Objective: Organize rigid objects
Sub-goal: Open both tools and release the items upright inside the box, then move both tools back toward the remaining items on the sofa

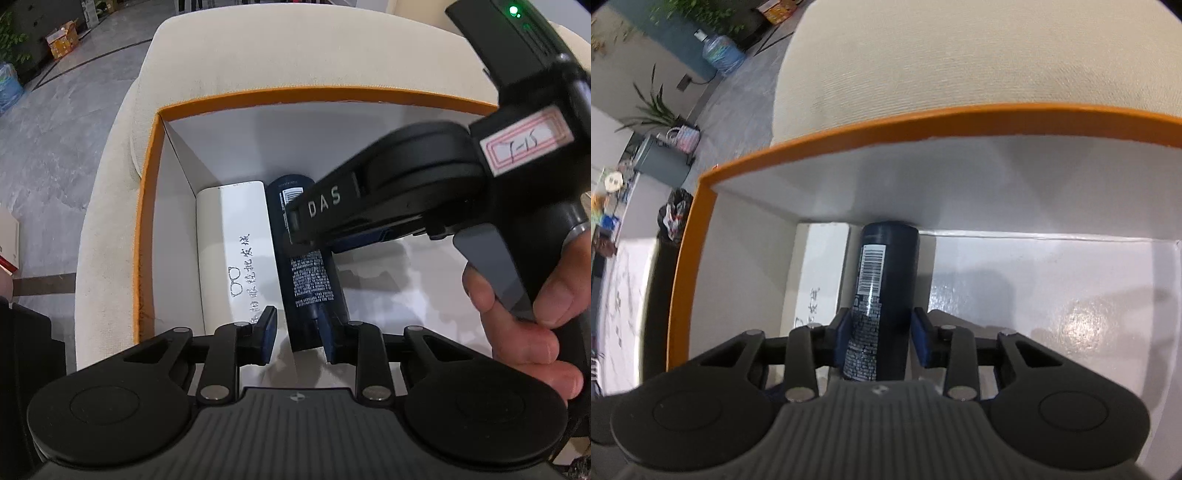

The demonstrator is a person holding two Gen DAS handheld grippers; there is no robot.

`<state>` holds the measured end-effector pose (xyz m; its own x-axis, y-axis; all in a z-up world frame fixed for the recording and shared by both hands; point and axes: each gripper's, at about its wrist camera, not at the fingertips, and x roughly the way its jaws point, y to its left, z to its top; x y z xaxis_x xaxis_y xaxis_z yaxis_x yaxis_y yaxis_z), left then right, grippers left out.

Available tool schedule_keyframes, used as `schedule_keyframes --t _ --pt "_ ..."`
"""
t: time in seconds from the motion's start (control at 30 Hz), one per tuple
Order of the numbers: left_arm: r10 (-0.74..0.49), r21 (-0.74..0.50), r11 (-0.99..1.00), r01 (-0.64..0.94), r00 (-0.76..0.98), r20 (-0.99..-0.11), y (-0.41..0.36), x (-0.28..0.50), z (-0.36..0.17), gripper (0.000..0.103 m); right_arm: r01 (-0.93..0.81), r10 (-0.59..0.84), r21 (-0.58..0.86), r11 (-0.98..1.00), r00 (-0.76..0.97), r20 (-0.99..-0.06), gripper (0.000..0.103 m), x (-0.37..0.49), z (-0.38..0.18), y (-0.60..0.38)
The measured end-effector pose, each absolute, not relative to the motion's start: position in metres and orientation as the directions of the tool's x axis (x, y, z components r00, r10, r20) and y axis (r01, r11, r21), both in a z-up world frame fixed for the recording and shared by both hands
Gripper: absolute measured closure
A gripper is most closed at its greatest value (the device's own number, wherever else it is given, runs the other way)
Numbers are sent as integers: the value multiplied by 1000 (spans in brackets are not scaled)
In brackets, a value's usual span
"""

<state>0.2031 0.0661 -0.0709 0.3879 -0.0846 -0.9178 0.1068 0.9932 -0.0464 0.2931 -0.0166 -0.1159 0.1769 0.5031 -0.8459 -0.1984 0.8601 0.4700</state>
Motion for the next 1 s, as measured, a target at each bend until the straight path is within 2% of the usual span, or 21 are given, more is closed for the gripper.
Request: schedule_keyframes --t 0.27,0.3,0.5,0.73,0.87,1.0 --pt "-89 -62 995 84 377 -922 67 205 -70 70 -214 468 429 877 186 -864 65 285 -105 -13" --pt "-90 -63 995 82 386 -918 67 203 -68 70 -226 464 420 879 201 -863 62 281 -100 -14" --pt "-122 -81 991 109 463 -878 61 190 -40 70 -256 452 381 888 336 -826 62 248 -59 -44" --pt "-272 -122 949 292 557 -785 13 181 4 70 -190 457 423 886 514 -726 58 207 -11 -123" --pt "-352 -105 898 426 557 -753 -31 183 14 70 -63 357 410 910 625 -695 46 187 12 -178" --pt "-410 -77 835 545 522 -748 -79 193 12 70 120 202 367 922 659 -724 45 173 4 -239"
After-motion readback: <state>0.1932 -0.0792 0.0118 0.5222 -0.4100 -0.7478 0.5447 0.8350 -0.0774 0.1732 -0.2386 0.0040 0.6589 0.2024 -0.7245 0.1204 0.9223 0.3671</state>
